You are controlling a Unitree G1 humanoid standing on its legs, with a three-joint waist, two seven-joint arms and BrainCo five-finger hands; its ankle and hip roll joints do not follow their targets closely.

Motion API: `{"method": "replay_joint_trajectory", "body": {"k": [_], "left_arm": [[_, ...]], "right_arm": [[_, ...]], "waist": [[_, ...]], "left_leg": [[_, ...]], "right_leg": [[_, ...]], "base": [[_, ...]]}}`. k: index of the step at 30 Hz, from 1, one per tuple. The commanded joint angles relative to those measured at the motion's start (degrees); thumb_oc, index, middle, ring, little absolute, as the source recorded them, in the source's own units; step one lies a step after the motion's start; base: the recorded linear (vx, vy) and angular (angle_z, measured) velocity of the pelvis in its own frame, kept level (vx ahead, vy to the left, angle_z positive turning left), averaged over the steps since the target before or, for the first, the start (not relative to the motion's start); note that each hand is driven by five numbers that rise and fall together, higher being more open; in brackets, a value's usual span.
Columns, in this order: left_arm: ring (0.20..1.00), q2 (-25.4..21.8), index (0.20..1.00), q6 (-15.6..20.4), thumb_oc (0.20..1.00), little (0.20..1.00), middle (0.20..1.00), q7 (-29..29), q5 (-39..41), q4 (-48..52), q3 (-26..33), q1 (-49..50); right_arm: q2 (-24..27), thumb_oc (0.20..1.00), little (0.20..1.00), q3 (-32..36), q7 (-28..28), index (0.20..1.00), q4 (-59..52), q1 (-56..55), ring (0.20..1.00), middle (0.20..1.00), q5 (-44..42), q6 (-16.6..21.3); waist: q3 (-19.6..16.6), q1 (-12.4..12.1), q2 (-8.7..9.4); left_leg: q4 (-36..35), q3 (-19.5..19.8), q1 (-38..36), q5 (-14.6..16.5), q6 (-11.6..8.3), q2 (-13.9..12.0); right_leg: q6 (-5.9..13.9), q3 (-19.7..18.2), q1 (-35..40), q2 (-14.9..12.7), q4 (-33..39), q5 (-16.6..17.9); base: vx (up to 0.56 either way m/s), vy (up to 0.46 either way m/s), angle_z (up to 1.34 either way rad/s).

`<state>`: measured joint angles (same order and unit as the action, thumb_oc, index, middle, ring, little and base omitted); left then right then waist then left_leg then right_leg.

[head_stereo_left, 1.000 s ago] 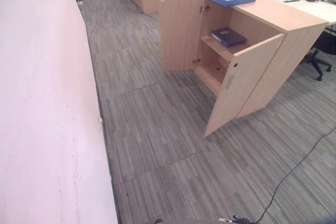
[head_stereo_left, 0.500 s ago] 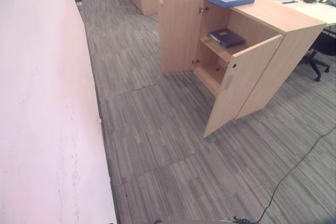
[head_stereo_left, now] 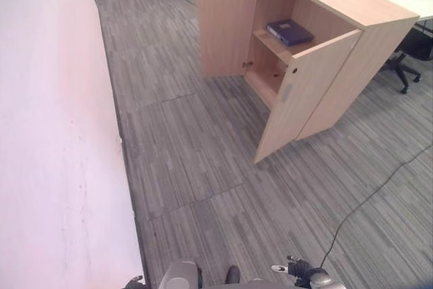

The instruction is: Put the empty folder in the office cabinet

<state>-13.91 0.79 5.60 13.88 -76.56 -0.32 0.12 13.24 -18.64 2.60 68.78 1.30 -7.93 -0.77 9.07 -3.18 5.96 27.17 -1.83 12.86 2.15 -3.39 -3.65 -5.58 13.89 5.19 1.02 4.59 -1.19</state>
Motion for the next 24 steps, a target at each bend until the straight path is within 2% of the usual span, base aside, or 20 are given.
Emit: {"method": "replay_joint_trajectory", "body": {"k": [1,4,7,8,9,11,13,16,19,21,22,24], "left_arm": [[1.0,-0.8,1.0,0.9,1.0,1.0,1.0,0.4,3.0,-2.1,0.3,0.3],[1.0,0.2,1.0,0.9,1.0,1.0,1.0,0.8,3.2,-2.0,0.3,0.5],[1.0,0.8,1.0,1.0,1.0,1.0,1.0,0.5,3.0,-1.9,0.2,0.8],[1.0,0.9,1.0,1.0,1.0,1.0,1.0,0.4,2.8,-2.2,0.3,1.1],[1.0,1.0,1.0,0.7,1.0,1.0,1.0,0.1,2.3,-2.8,0.9,1.9],[1.0,1.0,1.0,0.7,1.0,1.0,1.0,0.3,1.1,-3.9,1.4,3.2],[1.0,0.9,1.0,0.7,1.0,1.0,1.0,0.3,0.8,-4.2,2.1,3.5],[1.0,0.7,1.0,0.8,1.0,1.0,1.0,0.4,0.6,-4.4,2.6,3.6],[1.0,0.0,1.0,1.0,1.0,1.0,1.0,0.7,-0.2,-4.0,2.5,3.3],[1.0,-0.5,1.0,1.1,1.0,1.0,1.0,0.9,-0.1,-3.4,2.4,3.0],[1.0,-0.7,1.0,1.2,1.0,1.0,1.0,1.0,-0.2,-3.2,2.1,2.8],[1.0,-0.9,1.0,1.1,1.0,1.0,1.0,0.9,-0.2,-3.0,1.6,2.6]], "right_arm": [[1.8,1.0,1.0,-0.6,0.3,1.0,-1.5,0.5,1.0,1.0,-1.8,0.4],[1.6,1.0,1.0,-0.1,-0.9,1.0,2.3,0.8,1.0,1.0,-1.2,0.6],[1.8,1.0,1.0,0.1,-1.1,1.0,5.1,2.1,1.0,1.0,-0.4,0.6],[1.8,1.0,1.0,0.3,-0.9,1.0,5.6,2.1,1.0,1.0,-0.1,0.6],[1.6,1.0,1.0,0.4,-0.6,1.0,6.0,1.9,1.0,1.0,0.2,0.5],[1.3,1.0,1.0,0.7,-0.1,1.0,6.9,1.1,1.0,1.0,1.0,0.5],[1.0,1.0,1.0,1.0,0.3,1.0,7.8,1.0,1.0,1.0,1.3,0.2],[0.3,1.0,1.0,1.1,0.9,1.0,8.4,1.3,1.0,1.0,1.9,-0.1],[-0.2,1.0,1.0,0.9,1.6,1.0,8.1,1.2,1.0,1.0,2.7,-0.3],[0.0,1.0,1.0,1.5,1.7,1.0,7.9,1.2,1.0,1.0,2.3,-0.3],[0.2,1.0,1.0,2.0,1.6,1.0,7.5,1.1,1.0,1.0,1.8,-0.2],[1.0,1.0,1.0,3.6,1.8,1.0,6.5,1.0,1.0,1.0,0.2,-0.2]], "waist": [[0.2,-0.9,-0.25],[0.0,-2.3,-2.05],[0.2,-3.7,-3.43],[0.1,-4.0,-3.77],[-0.7,-4.1,-4.29],[-2.3,-4.0,-5.17],[-3.4,-4.2,-5.22],[-4.9,-4.8,-4.46],[-6.3,-5.4,-3.17],[-7.0,-5.7,-2.25],[-7.3,-5.8,-2.02],[-7.4,-5.4,-1.93]], "left_leg": [[-8.6,0.4,1.5,-5.0,0.11,-0.6],[-22.3,1.6,3.2,-12.0,-1.53,-0.7],[-30.9,0.0,4.9,-15.2,-2.79,-0.5],[-31.3,-1.0,5.7,-15.7,-3.13,-0.9],[-32.2,-1.9,5.0,-14.9,-2.92,-1.4],[-32.2,-2.7,3.3,-16.3,-3.44,-1.9],[-32.2,-3.5,2.6,-16.6,-3.41,-1.8],[-32.2,-4.9,1.7,-15.1,-2.33,-0.9],[-32.2,-6.2,0.2,-12.7,-0.47,1.4],[-32.2,-6.7,-1.1,-10.9,1.1,4.0],[-32.2,-6.8,-1.8,-10.1,2.02,5.6],[-32.2,-6.1,-4.0,-8.0,4.4,9.5]], "right_leg": [[8.4,0.0,3.2,-1.7,-1.0,-1.1],[8.8,-1.1,5.3,-0.6,0.2,-2.2],[9.24,-2.3,7.5,-0.5,0.4,-3.8],[9.39,-2.7,8.4,-0.5,0.4,-4.4],[9.69,-3.2,8.8,-0.4,0.4,-4.6],[10.2,-3.0,9.5,-0.8,0.4,-5.6],[11.06,-2.6,9.6,-2.4,0.4,-6.2],[13.16,-1.9,10.1,-6.1,0.4,-6.0],[15.8,-1.4,9.3,-11.2,-1.7,-3.4],[17.43,-1.3,8.2,-15.3,-5.6,0.8],[18.14,-1.2,7.5,-17.5,-8.4,3.8],[18.78,-2.3,4.6,-22.1,-18.2,12.8]], "base": [[0.17,0.055,0.04],[0.21,0.08,-0.01],[0.24,0.094,-0.15],[0.26,0.127,-0.13],[0.28,0.148,-0.18],[0.3,0.185,-0.29],[0.29,0.209,-0.21],[0.29,0.216,-0.13],[0.3,0.241,-0.1],[0.29,0.262,-0.12],[0.27,0.292,-0.08],[0.26,0.375,0.01]]}}
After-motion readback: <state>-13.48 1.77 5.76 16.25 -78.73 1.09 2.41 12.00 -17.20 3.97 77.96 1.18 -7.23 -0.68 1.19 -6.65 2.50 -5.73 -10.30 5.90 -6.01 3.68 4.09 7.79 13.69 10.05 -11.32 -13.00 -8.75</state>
